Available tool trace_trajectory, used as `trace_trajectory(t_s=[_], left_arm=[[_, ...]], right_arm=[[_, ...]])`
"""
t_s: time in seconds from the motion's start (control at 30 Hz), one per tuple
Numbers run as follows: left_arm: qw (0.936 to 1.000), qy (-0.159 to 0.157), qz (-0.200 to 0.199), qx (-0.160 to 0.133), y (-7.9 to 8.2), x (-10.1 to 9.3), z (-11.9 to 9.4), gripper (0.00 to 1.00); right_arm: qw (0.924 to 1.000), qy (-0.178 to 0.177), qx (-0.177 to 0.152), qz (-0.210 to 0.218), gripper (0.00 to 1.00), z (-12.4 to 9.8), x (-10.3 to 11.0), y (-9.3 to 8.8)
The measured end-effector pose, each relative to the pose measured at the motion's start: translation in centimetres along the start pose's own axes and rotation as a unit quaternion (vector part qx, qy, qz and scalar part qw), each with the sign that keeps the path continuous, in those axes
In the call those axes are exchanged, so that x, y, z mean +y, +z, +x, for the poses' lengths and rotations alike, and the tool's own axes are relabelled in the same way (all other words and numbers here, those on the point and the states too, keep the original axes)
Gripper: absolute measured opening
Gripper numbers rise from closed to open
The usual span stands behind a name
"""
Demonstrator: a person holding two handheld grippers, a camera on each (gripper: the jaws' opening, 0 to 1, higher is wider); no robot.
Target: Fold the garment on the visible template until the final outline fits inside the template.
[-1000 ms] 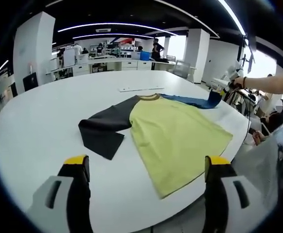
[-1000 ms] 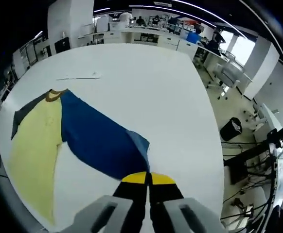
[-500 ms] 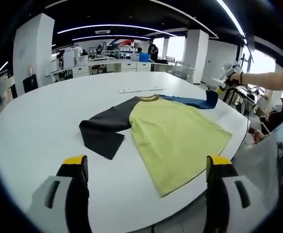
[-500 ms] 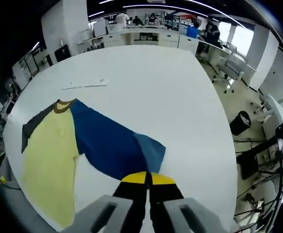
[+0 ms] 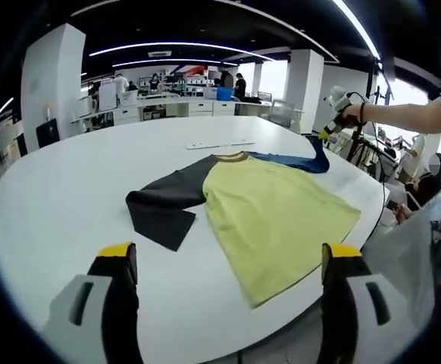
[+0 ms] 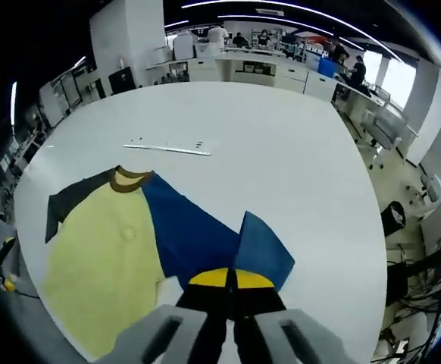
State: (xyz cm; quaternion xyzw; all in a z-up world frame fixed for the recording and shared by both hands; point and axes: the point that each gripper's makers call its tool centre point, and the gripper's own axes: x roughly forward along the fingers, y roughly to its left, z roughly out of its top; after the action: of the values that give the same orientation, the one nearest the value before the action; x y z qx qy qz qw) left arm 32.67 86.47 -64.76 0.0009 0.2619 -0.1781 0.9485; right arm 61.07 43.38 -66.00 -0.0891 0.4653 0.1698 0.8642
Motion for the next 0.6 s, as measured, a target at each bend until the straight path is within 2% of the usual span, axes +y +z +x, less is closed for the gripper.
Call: trace_trajectory(t_s=[0.4,0.6], left_arm=[[1.0000,-0.006,0.001,0.006,-0.5,0.3,0.1,0.99],[1.0000,0.001,0.000,-0.008,-0.5,1.0,0.3,0.99]], right_arm=[[0.9992,0.030,-0.004,-0.027,0.00,1.7,4.8,2.6],[0.9974,0.054,-0.007,-0.048,0.00,2.4,7.8,3.8]])
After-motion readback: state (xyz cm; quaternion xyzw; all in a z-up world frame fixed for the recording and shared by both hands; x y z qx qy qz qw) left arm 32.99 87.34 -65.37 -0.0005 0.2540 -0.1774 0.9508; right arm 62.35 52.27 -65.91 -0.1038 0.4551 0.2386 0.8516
